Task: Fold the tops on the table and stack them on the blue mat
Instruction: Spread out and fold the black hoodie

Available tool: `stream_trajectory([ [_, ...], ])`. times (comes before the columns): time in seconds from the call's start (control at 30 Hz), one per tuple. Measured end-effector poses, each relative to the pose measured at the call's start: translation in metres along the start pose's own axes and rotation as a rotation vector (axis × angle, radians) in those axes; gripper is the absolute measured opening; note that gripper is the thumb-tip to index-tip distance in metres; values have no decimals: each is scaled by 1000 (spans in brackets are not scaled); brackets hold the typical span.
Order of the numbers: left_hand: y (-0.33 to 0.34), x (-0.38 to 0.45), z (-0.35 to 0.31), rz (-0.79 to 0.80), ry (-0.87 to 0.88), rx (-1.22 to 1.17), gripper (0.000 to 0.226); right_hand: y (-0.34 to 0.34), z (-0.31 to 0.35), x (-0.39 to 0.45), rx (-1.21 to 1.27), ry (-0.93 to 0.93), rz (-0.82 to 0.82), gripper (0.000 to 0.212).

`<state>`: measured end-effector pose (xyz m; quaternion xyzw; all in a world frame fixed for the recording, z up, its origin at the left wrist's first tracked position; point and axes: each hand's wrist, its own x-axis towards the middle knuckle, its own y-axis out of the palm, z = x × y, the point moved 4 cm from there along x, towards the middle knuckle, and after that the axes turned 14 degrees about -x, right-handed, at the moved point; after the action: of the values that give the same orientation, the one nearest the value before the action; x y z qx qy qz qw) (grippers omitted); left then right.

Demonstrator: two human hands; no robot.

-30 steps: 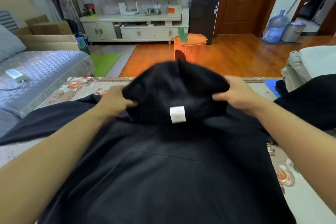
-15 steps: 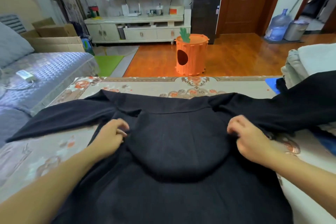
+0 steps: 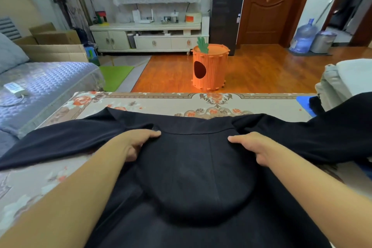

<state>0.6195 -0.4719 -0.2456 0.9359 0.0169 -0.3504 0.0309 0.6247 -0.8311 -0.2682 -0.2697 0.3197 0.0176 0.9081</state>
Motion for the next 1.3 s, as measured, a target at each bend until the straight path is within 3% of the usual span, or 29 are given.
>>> stream_trajectory([
  [0.07,3,10,-23,56,35,-26,27,-2,17,3,42,4,79,110],
  [0.1,7,17,-41,76,124,-42,25,-4,30,3,86,-41,95,97],
  [0.17,13,33,-79,66,325,-108,35,-13,58,9,183,-185,-28,71],
  [0.23,16,52,-97,7,444,-10,46,-20,70,18,153,-276,-197,71],
  [0.3,13,71,-88,-159,439,337,62,-14,66,26,7,-245,-256,75],
  [0.37,7,86,-65,-343,435,566,56,-4,56,35,-90,-184,-272,74],
  [0.5,12,78,-51,-449,624,601,47,0,58,31,-224,-202,-394,63],
  [0.57,12,70,-49,-517,705,733,47,-1,60,22,-461,-189,-498,65],
  [0.63,22,61,-50,-557,773,909,51,0,70,10,-764,-314,-724,67],
  [0.7,36,58,-49,-507,763,919,56,4,89,5,-827,-553,-875,59],
  [0.77,48,61,-41,-476,625,918,59,3,103,15,-847,-638,-857,53],
  [0.87,50,58,-13,-670,645,991,61,-27,95,51,-790,-404,-676,68],
  [0.93,44,47,-8,-732,639,901,67,-49,71,71,-837,-255,-519,72],
  [1.0,32,42,-12,-705,543,821,74,-60,53,80,-822,-227,-441,64],
  [1.1,9,28,-11,-573,410,600,86,-59,45,69,-656,-299,-512,60],
  [1.2,-5,17,13,-421,309,78,79,-42,43,26,-424,-319,-668,43],
  [1.3,-7,17,21,-391,320,-243,64,-1,28,-8,-334,-200,-387,55],
])
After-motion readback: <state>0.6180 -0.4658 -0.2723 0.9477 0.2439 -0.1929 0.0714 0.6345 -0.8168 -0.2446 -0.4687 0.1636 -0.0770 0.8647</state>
